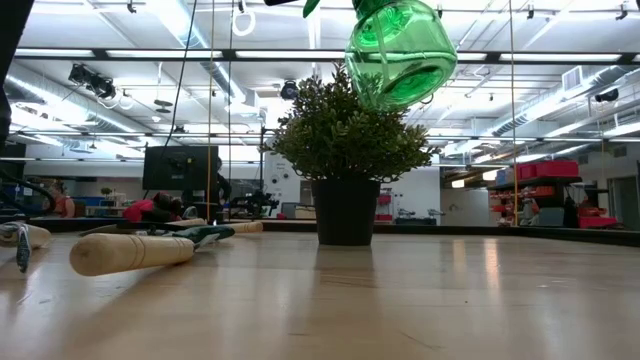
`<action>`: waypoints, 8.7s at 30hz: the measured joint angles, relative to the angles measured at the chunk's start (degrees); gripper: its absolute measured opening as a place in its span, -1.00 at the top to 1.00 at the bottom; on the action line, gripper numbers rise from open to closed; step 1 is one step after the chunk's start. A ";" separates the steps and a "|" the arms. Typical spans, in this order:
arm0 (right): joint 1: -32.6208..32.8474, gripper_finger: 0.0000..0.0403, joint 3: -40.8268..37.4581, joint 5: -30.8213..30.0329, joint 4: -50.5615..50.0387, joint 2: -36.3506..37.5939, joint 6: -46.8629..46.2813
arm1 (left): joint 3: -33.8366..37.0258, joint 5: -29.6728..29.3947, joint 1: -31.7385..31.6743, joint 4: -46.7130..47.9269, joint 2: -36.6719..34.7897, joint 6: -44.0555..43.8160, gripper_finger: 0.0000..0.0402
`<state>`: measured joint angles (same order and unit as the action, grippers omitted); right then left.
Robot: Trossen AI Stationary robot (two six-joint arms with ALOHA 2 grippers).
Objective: Pick & Place Garden tools in Gardening bag
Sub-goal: Put the green spray bottle into the white gardening bag
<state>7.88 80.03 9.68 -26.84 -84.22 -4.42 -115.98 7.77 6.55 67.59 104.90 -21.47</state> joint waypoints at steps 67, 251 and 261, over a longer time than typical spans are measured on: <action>-4.15 -0.13 4.60 0.28 -12.64 5.41 -5.73 | 0.00 0.04 0.02 -0.04 0.00 0.09 0.65; 29.75 0.76 4.66 -0.65 -16.01 19.77 11.39 | 0.00 0.00 0.46 -3.31 -13.18 20.92 0.98; 36.06 0.76 4.66 -1.73 -23.14 26.23 10.91 | 0.00 -0.38 0.44 -4.48 -13.18 20.74 0.98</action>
<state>43.94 84.68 7.94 -49.98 -57.99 6.49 -115.98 7.39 6.98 63.11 91.72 -0.73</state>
